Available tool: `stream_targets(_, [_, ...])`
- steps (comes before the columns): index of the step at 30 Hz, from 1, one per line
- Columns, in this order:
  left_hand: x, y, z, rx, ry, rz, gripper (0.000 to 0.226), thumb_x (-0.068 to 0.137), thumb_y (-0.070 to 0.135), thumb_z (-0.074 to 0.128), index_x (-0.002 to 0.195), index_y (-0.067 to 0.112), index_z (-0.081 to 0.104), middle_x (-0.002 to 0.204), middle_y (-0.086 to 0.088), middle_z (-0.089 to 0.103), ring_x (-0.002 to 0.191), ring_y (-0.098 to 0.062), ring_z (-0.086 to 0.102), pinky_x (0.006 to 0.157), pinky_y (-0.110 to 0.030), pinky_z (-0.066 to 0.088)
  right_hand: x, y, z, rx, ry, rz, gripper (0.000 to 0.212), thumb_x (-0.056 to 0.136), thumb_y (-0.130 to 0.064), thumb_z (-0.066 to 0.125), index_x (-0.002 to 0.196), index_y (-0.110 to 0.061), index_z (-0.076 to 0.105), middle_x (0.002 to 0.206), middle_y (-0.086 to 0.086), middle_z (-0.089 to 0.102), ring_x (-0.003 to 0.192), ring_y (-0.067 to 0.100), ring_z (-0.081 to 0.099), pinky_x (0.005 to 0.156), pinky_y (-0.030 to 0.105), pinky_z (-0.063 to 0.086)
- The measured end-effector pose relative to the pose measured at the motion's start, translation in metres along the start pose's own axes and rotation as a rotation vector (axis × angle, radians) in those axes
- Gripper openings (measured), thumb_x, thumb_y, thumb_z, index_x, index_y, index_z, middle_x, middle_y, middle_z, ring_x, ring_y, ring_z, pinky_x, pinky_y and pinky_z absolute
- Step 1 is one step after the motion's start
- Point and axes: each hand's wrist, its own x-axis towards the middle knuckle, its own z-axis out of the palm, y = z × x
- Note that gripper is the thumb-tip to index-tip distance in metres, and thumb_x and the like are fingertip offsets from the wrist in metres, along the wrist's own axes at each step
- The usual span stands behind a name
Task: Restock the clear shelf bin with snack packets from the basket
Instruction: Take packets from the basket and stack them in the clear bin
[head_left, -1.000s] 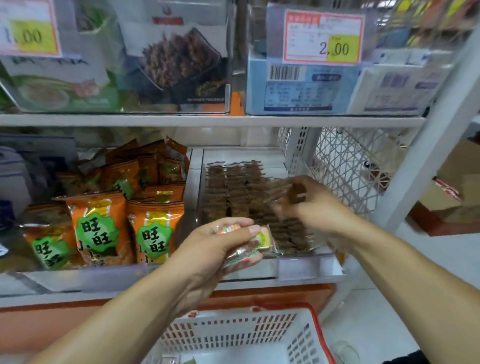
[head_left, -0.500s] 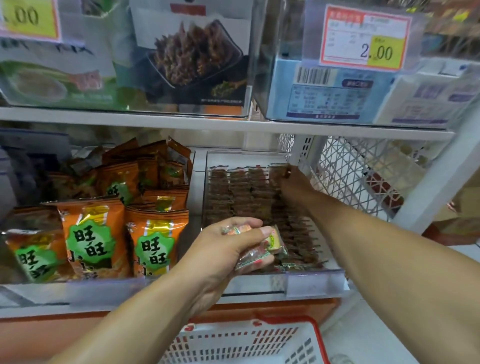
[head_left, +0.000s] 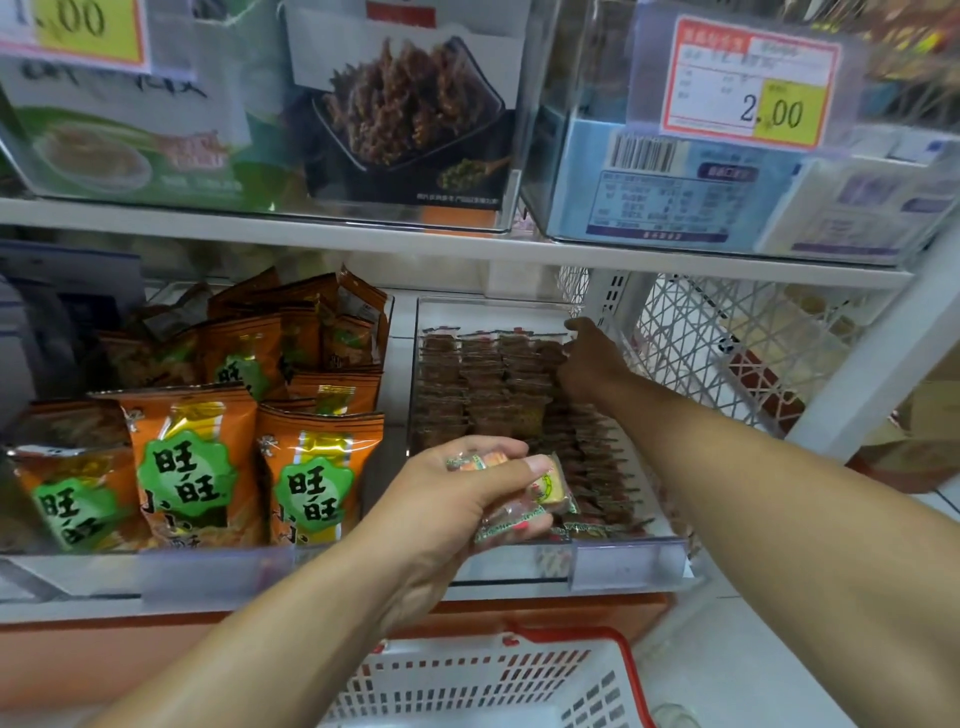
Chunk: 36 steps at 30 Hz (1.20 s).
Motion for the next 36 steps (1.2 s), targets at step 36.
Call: stream_targets(36, [-0.005, 0.002, -0.010, -0.017, -0.023, -0.035, 0.017, 0.085, 0.003, 0.075, 0.102, -0.002, 0.075, 0.098, -0.026, 0.077, 0.086, -0.033, 0.078, 0.056, -0.031, 0.062, 0.003, 0.006, 0.003, 0.065, 0.133, 0.033, 0.044, 0.088, 0.002, 0.061, 0.126, -0.018, 0.056, 0.119, 0.013, 0.066, 0.110, 0.030, 0.061, 0.081, 0.031, 0.048])
